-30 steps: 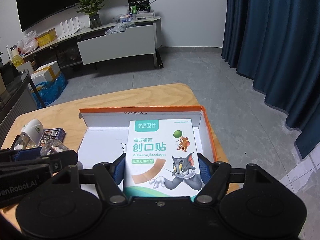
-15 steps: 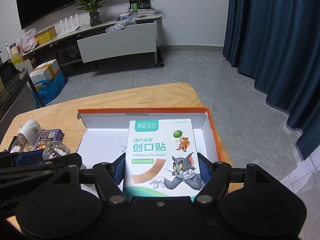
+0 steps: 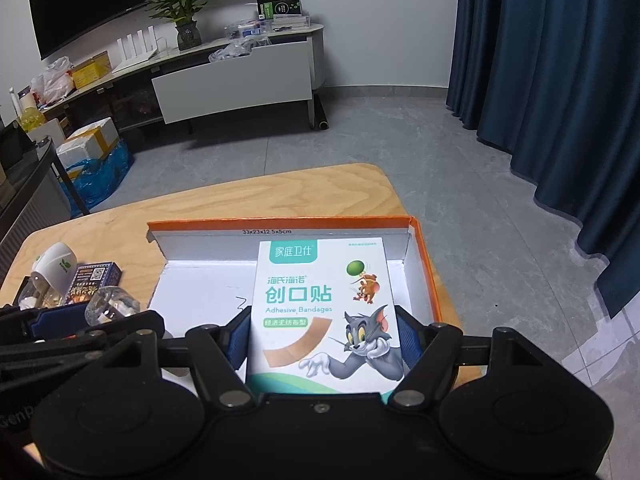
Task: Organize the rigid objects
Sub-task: 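Carry both items over the white box lid and lower them inside, then open both grippers to release the bottle and bandage box in the lid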
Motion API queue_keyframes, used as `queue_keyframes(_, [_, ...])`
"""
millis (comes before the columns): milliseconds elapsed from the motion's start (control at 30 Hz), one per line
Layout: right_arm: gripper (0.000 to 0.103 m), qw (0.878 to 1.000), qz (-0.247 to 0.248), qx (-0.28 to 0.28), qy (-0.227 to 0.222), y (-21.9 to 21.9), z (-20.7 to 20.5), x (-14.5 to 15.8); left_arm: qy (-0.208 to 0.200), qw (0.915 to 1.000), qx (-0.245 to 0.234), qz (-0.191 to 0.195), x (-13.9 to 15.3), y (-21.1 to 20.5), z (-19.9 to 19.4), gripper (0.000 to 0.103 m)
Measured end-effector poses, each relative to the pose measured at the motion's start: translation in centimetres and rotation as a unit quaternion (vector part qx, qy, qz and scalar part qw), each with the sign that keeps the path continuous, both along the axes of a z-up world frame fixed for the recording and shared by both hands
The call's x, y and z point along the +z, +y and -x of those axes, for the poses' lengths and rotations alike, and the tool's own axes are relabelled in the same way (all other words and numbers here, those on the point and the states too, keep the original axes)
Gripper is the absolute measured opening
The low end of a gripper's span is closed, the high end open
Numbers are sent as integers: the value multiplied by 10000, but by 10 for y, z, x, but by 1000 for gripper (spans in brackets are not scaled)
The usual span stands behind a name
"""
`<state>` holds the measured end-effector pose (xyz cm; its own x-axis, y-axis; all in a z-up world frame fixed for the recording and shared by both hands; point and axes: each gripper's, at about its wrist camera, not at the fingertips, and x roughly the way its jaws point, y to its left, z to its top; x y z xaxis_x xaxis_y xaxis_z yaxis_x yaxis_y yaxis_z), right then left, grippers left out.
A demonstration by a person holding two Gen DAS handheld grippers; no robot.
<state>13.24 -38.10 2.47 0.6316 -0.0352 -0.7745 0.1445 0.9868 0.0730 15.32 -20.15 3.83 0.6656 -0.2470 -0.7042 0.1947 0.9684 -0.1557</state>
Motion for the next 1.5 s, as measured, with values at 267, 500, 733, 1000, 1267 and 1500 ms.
queue_keyframes(267, [84,10000,45,-48,22,-4,-11,-1,9,10000,-36,-7,-2,-3,-8,51])
queue_keyframes(500, [84,9998,13,-112,148,-10,-22,-8,69,9999,-85,-9,-8,-6,-14,51])
queue_keyframes(733, [84,9997,-106,-154,173,-12,-26,-12,102,9999,-72,-4,-9,-6,-20,51])
queue_keyframes(1000, [85,9996,-45,-186,198,-14,-32,-14,87,9999,-111,27,-10,-7,-23,51])
queue_keyframes(1267, [88,9991,-3,-387,-160,-21,-24,3,33,9997,-141,205,-8,-8,-26,51])
queue_keyframes(1500, [89,9959,86,-702,-567,-34,0,28,-15,9980,-301,550,-6,-22,-36,53])
